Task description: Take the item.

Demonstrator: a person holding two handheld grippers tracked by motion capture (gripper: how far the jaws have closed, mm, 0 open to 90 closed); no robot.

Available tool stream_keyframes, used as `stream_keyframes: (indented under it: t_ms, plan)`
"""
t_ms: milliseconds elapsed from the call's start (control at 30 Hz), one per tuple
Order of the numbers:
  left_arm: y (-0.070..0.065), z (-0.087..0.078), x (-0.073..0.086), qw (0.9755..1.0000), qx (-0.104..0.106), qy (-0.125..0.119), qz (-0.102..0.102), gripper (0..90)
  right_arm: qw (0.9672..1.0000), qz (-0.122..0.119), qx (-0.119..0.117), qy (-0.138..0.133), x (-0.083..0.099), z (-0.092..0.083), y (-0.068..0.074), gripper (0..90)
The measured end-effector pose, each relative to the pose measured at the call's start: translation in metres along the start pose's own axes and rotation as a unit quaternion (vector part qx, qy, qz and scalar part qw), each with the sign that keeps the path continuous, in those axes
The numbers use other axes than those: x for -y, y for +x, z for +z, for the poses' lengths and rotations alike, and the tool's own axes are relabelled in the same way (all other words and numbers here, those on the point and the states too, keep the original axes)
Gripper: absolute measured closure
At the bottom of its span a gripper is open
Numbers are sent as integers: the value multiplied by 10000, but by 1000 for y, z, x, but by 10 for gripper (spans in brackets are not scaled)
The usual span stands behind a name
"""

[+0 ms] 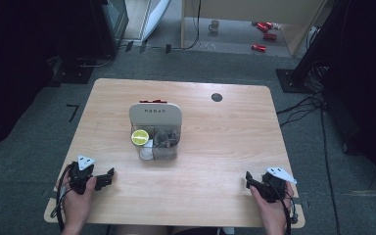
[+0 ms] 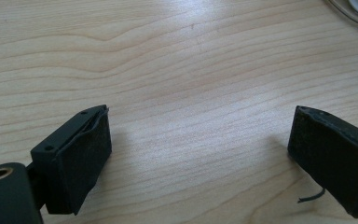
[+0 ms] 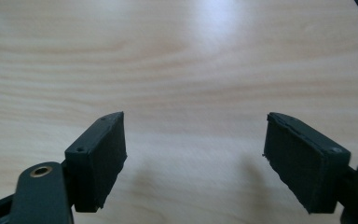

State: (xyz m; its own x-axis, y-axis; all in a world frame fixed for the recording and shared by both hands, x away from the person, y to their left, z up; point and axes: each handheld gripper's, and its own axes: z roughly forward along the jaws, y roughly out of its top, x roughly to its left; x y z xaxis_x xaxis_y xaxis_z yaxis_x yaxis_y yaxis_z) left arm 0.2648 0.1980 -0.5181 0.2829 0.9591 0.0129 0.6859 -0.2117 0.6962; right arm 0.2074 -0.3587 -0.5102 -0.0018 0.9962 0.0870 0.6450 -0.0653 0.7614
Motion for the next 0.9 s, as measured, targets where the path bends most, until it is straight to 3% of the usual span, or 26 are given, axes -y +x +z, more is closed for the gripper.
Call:
stream_keyframes:
  t_ms: [100, 133, 200, 533, 767, 900]
  plan:
    - [0, 0, 0, 10000, 0, 1, -1, 64, 9998, -68, -127, -158, -14, -3, 10, 229]
    - [0, 0, 0, 10000, -1, 0, 1, 65, 9993, -150, -253, -251, -27, -4, 19, 246]
    - [0, 0, 0, 10000, 0, 1, 1, 65, 9990, -150, -318, -274, -33, -5, 24, 254]
    - [0, 0, 0, 10000, -1, 0, 0, 64, 9948, -365, -792, -523, -86, -3, 73, 271]
    - [0, 0, 0, 10000, -2, -2, 0, 64, 9903, -579, -1071, -673, -113, 10, 108, 330]
    - [0, 0, 0, 10000, -3, -16, -16, 64, 9887, -641, -1184, -659, -120, 14, 121, 337]
